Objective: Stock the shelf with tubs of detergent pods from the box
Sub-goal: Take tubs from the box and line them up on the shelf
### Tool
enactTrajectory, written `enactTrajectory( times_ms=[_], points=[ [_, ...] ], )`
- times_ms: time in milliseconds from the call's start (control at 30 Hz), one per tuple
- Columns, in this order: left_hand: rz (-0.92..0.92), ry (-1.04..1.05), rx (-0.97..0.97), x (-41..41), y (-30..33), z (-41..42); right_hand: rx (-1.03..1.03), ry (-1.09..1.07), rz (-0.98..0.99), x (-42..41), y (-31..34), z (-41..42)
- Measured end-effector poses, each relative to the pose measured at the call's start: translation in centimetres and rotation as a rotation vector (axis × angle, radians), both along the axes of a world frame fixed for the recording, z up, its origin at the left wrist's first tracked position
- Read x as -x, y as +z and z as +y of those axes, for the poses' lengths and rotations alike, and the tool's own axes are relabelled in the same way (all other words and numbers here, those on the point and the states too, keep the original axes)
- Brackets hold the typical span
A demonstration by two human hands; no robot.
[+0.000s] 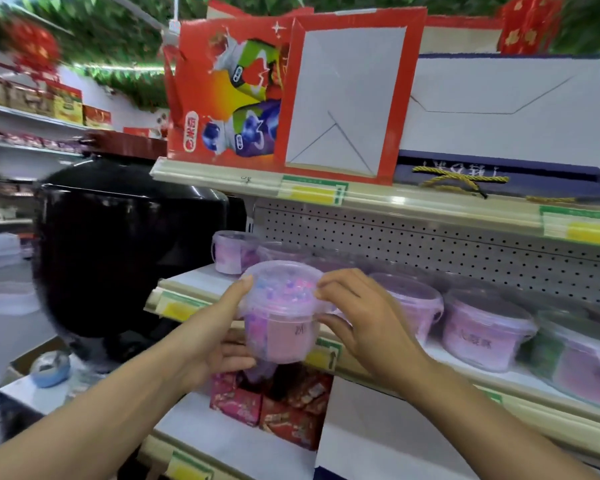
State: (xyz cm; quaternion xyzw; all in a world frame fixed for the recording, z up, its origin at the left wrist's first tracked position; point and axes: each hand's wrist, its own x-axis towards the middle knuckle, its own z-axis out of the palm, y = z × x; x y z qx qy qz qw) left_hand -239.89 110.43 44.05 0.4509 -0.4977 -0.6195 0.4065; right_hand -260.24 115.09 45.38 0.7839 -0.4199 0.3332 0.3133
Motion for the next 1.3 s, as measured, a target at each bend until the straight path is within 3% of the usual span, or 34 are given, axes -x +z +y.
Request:
enactTrajectory(
  times_ms=[133,200,400,600,900,1033,1200,1300],
  points=[
    [0.027,0.114,0.210,-1.6,0.9,-2.5,0.016,-0.023,-0.023,-2.9,1.3,-2.9],
    [-0.044,0.133,0.337,-2.1,0.9,-3.8,0.014,-0.041,-0.034,-3.9,1.7,-4.7],
    [-0.731,0.270,0.718,-3.0,-1.1,-8.1,-0.043,-0.182,-0.041,-5.7,1.0,-8.8],
    [-0.894,0.371,0.807,-1.8,-0.6,-10.6,-0.046,-0.316,-0.007,-5.6,1.6,-11.3],
    [-1.112,0.291,0.766,-0.6,-0.6,-12.7,-0.275,-0.521,0.243,-5.9,2.0,-11.9],
    [-1.186,0.237,0.740,-1.1,-1.3,-11.4,-0.322,-0.529,0.222,-5.8,1.8,-9.6],
    [-1.096,0.280,0.913,-1.6,-1.6,-8.2,-0.201,-0.403,0.142,-5.4,1.2,-5.6],
    [-1.030,0.253,1.044,-0.9,-2.3,-4.9,-0.257,-0.373,0.075,-4.8,-0.7,-2.3]
  ],
)
